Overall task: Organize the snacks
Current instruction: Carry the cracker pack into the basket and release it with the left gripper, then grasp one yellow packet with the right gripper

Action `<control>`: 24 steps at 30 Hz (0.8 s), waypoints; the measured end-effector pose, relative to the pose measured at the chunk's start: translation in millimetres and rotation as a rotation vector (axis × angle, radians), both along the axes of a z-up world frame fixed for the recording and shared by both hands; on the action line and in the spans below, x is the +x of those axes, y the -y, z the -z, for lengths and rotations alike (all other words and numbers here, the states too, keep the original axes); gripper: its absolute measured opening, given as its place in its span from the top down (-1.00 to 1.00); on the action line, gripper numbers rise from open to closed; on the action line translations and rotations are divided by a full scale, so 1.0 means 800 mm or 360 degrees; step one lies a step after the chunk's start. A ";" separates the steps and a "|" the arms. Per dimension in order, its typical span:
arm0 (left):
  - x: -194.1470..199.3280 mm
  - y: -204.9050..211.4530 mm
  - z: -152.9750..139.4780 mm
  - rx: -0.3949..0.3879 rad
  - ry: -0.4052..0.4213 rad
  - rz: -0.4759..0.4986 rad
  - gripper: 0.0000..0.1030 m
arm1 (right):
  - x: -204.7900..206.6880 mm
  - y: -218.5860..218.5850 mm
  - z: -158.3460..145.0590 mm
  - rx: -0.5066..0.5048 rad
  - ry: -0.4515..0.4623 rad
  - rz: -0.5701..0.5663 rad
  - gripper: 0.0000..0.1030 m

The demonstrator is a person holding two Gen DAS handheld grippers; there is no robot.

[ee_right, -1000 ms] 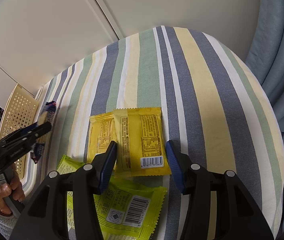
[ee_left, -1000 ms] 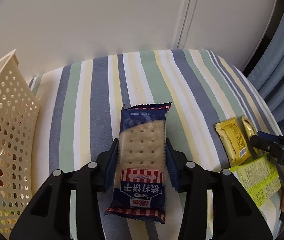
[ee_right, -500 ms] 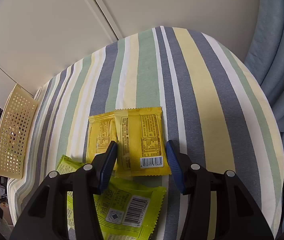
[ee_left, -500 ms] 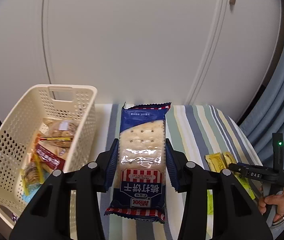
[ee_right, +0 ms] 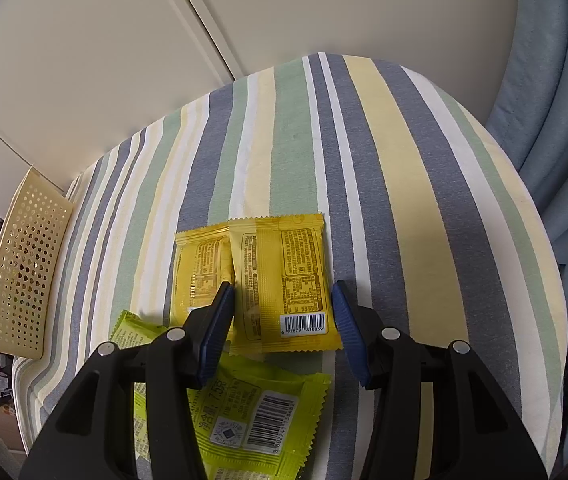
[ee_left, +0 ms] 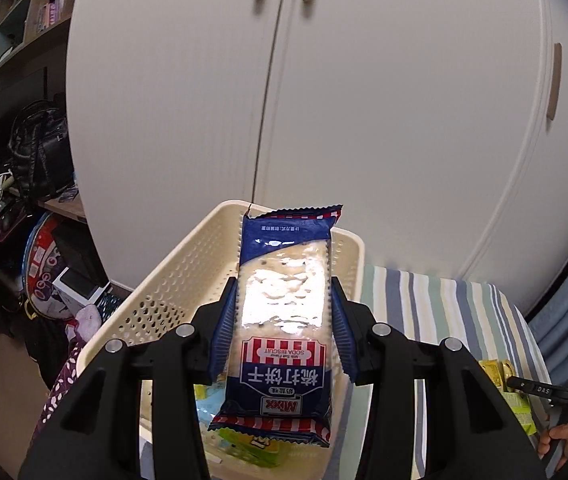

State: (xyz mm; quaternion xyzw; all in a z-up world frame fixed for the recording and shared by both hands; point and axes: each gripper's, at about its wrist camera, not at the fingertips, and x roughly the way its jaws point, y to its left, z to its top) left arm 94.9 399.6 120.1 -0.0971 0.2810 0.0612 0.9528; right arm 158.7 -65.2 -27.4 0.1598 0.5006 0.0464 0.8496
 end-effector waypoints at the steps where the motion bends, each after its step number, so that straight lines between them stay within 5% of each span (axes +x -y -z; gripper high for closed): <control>1: 0.000 -0.006 0.002 -0.0002 -0.0004 -0.0019 0.13 | 0.000 0.000 0.000 -0.0001 0.0000 0.0002 0.01; 4: -0.003 -0.016 0.010 -0.0004 -0.0020 -0.0045 0.03 | 0.000 0.001 0.000 -0.0002 -0.0001 0.0004 0.01; 7: -0.005 -0.013 0.020 0.0011 0.0005 -0.0095 -0.95 | 0.000 0.001 0.000 -0.0006 -0.0001 0.0004 0.01; 24: -0.025 -0.008 0.042 0.0061 0.0078 -0.0159 -0.95 | 0.000 0.000 0.001 -0.0009 -0.0004 0.0009 0.01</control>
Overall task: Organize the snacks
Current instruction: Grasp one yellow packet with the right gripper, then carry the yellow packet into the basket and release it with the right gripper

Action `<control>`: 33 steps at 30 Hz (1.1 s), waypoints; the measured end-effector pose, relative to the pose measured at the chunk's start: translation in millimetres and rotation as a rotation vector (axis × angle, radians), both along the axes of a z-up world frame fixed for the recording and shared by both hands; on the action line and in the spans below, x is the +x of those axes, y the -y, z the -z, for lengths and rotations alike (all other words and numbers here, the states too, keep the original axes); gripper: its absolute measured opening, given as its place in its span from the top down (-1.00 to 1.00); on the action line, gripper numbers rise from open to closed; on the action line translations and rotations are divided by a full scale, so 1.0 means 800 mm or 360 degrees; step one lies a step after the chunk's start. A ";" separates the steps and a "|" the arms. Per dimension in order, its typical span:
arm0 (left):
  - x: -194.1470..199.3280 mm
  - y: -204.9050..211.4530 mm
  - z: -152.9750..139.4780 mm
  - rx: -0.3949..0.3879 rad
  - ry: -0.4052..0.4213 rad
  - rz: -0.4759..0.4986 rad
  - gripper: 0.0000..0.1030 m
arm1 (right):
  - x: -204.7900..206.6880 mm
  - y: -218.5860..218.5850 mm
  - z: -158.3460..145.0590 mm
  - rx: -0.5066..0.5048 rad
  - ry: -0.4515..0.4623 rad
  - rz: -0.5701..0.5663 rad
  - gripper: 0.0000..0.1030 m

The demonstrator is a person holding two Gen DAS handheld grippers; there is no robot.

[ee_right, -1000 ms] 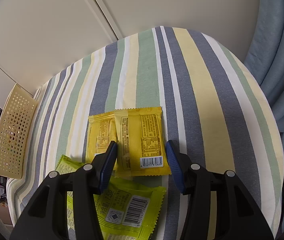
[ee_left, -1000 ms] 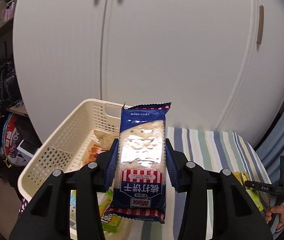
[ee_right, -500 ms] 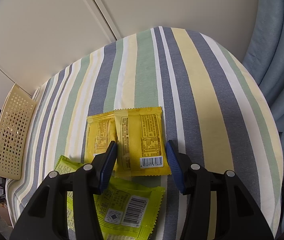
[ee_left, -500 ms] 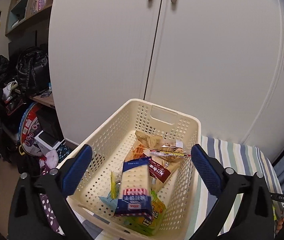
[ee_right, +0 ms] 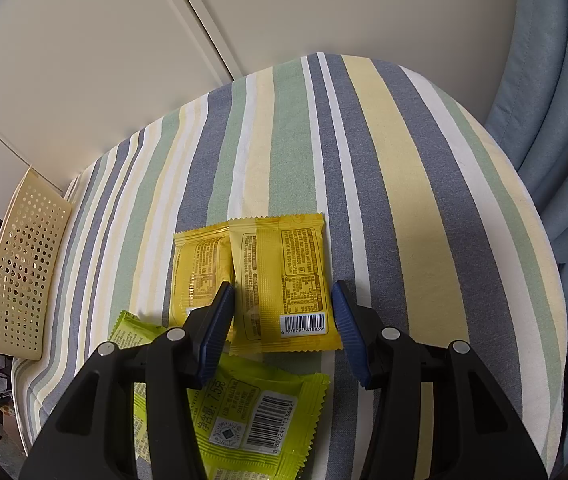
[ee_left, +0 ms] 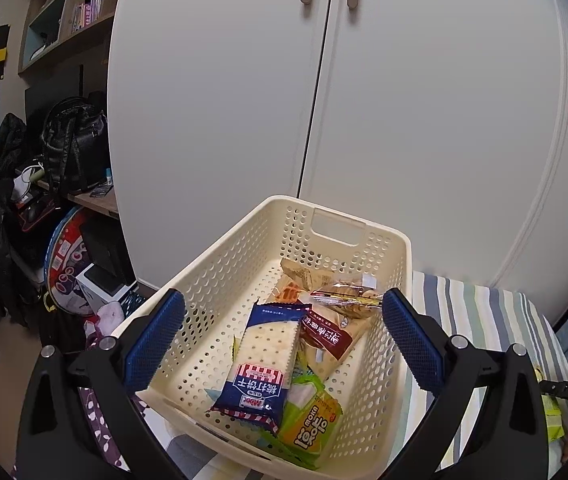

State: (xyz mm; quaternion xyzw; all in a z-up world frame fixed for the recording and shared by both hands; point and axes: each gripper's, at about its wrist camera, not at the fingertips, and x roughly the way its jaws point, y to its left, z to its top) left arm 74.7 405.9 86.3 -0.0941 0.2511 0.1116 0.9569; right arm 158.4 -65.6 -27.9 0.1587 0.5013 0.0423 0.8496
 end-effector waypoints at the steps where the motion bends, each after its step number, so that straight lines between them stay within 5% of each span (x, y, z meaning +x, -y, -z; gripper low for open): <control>1: -0.001 0.002 0.000 0.0004 0.0003 0.0007 -0.95 | 0.000 0.000 0.000 0.0001 -0.0002 0.0000 0.01; 7: -0.001 0.005 0.002 -0.0004 0.0006 0.0031 -0.95 | 0.004 -0.003 -0.001 -0.0003 -0.0020 -0.0021 -0.11; 14: -0.005 -0.004 0.003 -0.0057 0.0018 0.0029 -0.95 | 0.014 -0.034 -0.005 -0.0315 -0.0081 -0.0021 -0.11; 22: -0.008 -0.016 0.002 -0.0116 0.0037 0.0020 -0.95 | 0.015 -0.027 -0.003 -0.0460 -0.0124 0.0012 0.05; 33: -0.011 -0.029 -0.002 -0.0116 0.0064 -0.0040 -0.95 | 0.002 -0.044 -0.077 -0.0361 0.0112 0.0052 0.08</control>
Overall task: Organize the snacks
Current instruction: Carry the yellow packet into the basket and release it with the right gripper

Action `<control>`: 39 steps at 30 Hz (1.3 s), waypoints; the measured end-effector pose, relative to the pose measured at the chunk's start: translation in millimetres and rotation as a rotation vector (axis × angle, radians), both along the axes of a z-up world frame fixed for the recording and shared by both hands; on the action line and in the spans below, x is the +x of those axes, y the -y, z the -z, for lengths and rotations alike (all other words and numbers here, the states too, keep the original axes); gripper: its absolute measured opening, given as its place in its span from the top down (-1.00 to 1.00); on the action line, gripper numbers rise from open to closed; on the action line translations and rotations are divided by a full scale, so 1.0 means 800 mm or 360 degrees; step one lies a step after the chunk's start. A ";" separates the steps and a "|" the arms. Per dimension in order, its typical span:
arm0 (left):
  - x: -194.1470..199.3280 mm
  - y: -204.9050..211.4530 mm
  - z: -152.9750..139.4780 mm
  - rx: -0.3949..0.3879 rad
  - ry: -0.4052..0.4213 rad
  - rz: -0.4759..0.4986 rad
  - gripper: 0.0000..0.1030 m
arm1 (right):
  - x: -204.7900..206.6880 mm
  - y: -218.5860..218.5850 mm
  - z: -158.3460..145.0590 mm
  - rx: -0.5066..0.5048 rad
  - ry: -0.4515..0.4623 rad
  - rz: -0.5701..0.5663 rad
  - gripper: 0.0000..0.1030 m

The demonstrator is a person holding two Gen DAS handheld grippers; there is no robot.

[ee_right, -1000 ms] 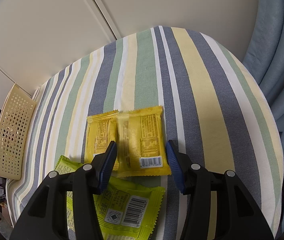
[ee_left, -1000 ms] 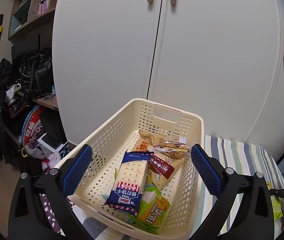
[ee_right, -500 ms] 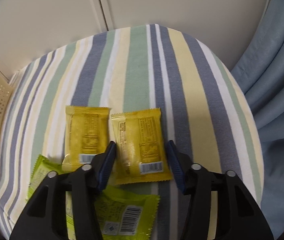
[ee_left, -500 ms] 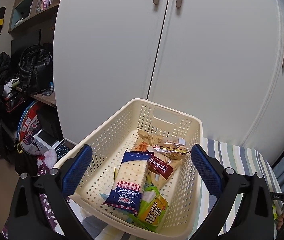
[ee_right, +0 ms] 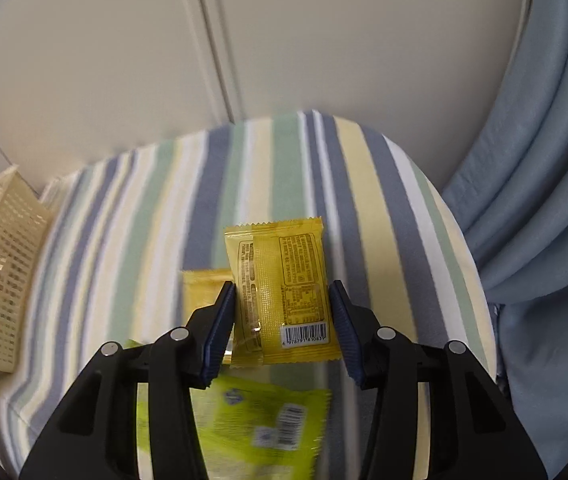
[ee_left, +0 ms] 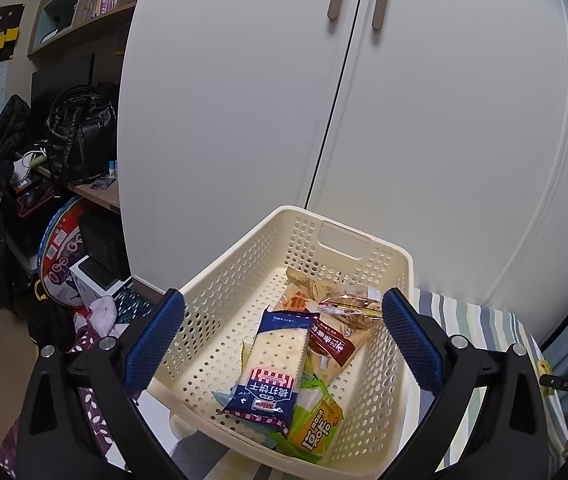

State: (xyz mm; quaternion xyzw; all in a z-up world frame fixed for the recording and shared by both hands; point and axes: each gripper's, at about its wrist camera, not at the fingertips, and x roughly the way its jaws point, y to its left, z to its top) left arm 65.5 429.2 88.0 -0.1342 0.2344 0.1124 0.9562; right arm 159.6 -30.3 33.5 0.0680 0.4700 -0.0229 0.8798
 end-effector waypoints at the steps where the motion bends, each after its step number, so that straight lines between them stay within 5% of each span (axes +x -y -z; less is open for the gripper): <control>1: 0.000 -0.001 -0.001 0.0010 0.0002 -0.0011 -0.95 | 0.000 -0.011 -0.011 0.0022 0.0031 -0.0029 0.08; 13: -0.010 -0.029 -0.006 -0.0019 0.0044 -0.0119 -0.95 | -0.006 -0.222 -0.098 0.0307 0.0268 -0.0548 0.07; 23: -0.020 -0.060 -0.007 -0.0095 0.0076 -0.0204 -0.95 | 0.000 -0.370 -0.097 0.0351 0.0240 -0.0802 0.07; 31: -0.022 -0.074 -0.002 -0.0174 0.0078 -0.0226 -0.95 | 0.008 -0.425 -0.075 0.0357 0.0179 -0.0843 -0.04; 39: -0.024 -0.077 -0.003 -0.0187 0.0087 -0.0223 -0.95 | 0.004 -0.410 -0.071 0.0337 0.0186 -0.0813 -0.05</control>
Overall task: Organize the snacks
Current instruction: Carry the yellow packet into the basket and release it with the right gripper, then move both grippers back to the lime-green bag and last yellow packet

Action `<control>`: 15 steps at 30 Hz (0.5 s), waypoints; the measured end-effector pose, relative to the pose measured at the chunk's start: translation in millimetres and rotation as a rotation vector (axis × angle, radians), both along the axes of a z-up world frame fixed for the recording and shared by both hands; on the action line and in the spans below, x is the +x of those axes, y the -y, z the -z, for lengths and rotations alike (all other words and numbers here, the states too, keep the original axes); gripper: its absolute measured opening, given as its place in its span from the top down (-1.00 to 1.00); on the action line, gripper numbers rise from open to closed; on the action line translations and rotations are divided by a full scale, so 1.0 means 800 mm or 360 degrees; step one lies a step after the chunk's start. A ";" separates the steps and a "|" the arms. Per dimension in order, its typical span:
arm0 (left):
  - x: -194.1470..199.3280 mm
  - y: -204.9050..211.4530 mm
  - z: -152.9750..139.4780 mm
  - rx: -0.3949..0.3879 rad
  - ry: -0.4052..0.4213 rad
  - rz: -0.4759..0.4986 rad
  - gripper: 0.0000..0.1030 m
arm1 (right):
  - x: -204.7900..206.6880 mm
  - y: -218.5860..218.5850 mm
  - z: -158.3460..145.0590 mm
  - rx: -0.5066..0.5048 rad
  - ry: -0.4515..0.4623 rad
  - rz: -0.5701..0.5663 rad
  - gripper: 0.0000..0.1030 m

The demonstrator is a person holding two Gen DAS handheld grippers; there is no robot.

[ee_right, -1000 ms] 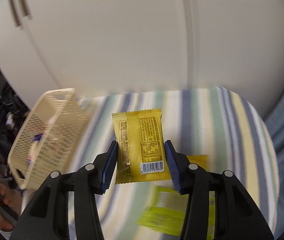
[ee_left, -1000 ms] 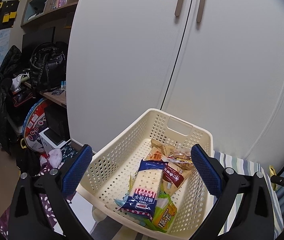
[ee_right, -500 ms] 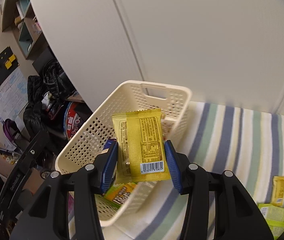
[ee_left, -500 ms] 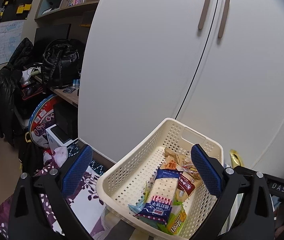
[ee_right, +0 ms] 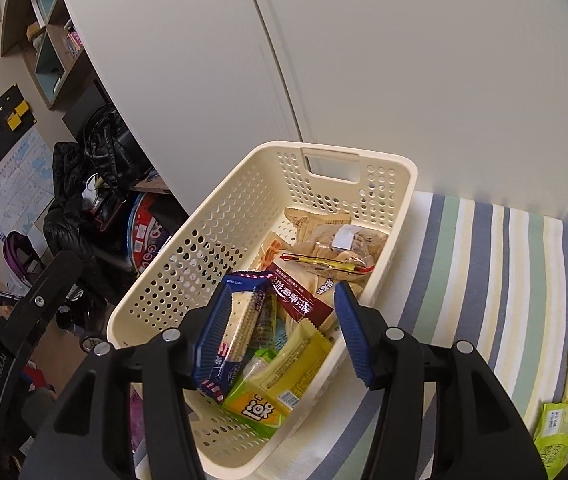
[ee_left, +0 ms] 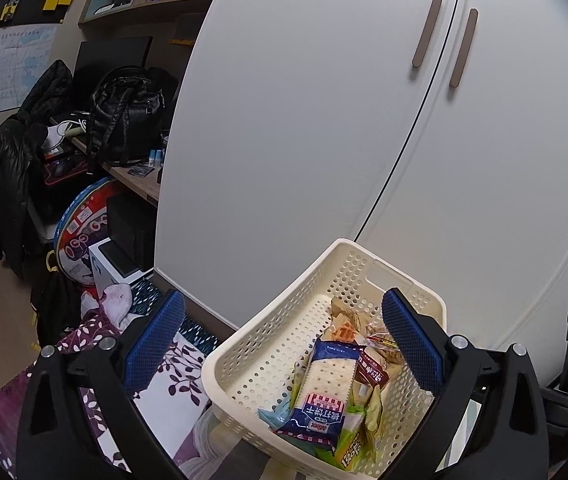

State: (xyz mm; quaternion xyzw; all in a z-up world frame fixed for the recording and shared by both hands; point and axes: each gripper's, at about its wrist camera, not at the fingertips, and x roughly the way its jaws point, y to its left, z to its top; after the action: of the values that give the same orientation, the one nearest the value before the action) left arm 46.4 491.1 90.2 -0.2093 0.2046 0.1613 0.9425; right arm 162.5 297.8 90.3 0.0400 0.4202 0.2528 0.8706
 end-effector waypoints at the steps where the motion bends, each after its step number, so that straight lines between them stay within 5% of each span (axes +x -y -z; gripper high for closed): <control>1: 0.000 -0.001 0.000 0.0001 0.0000 0.0000 -0.95 | -0.001 0.002 0.000 0.0000 0.0001 0.0005 -0.05; 7: 0.000 0.000 0.000 0.0005 -0.0001 0.0006 -0.95 | -0.010 0.016 -0.004 -0.0016 0.0033 0.0024 -0.09; 9: 0.001 0.003 0.000 0.0009 -0.0001 0.0013 -0.95 | -0.014 0.021 -0.005 -0.0018 0.0052 0.0048 -0.41; 15: 0.004 0.020 -0.005 0.0038 0.0010 0.0063 -0.95 | -0.023 0.054 0.005 -0.0047 0.0034 0.0116 -0.43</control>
State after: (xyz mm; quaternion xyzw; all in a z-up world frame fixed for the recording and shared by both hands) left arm 49.5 475.1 94.2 -0.1946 0.2039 0.1445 0.9485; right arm 144.4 254.4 86.1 0.0397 0.4127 0.2152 0.8842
